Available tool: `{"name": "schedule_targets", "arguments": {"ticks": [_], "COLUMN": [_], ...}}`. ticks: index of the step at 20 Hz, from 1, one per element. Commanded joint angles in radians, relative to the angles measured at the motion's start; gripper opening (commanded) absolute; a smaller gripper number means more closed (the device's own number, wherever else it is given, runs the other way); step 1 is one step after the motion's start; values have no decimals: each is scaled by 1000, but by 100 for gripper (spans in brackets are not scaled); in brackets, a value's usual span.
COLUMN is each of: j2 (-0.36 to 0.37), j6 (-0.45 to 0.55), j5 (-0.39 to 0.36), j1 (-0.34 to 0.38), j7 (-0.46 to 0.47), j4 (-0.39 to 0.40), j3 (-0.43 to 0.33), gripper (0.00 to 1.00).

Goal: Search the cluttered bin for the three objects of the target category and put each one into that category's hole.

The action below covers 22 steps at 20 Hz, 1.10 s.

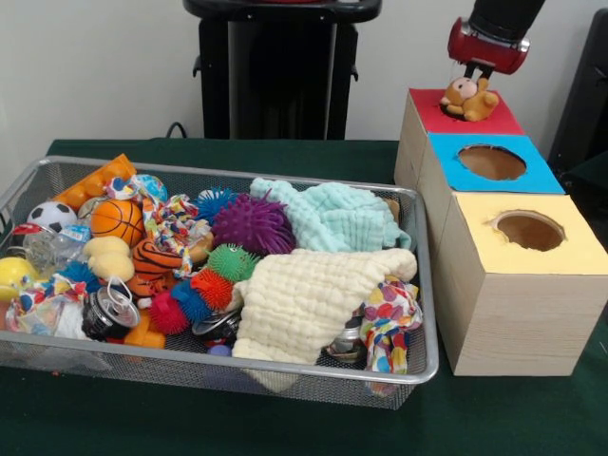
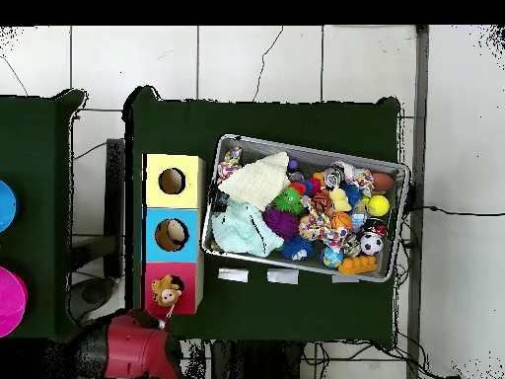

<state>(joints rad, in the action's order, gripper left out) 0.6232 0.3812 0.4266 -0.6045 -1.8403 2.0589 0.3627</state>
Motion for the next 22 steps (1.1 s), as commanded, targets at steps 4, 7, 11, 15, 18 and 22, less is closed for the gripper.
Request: {"name": "schedule_targets", "arguments": {"ticks": [4, 7, 11, 15, 18, 22], "j2": [-15, -14, -10, -17, -23, -37], "j6": [107, 108, 127, 111, 115, 78], "j5": [-34, -36, -42, -43, -45, -39], "j1": [45, 59, 74, 87, 83, 98], "j7": [-184, -182, -177, -176, -180, -172], "j4": [-180, -186, -210, -218, -233, -239], "j3": [37, 25, 19, 4, 5, -14], "gripper": [0, 0, 0, 0, 0, 0]}}
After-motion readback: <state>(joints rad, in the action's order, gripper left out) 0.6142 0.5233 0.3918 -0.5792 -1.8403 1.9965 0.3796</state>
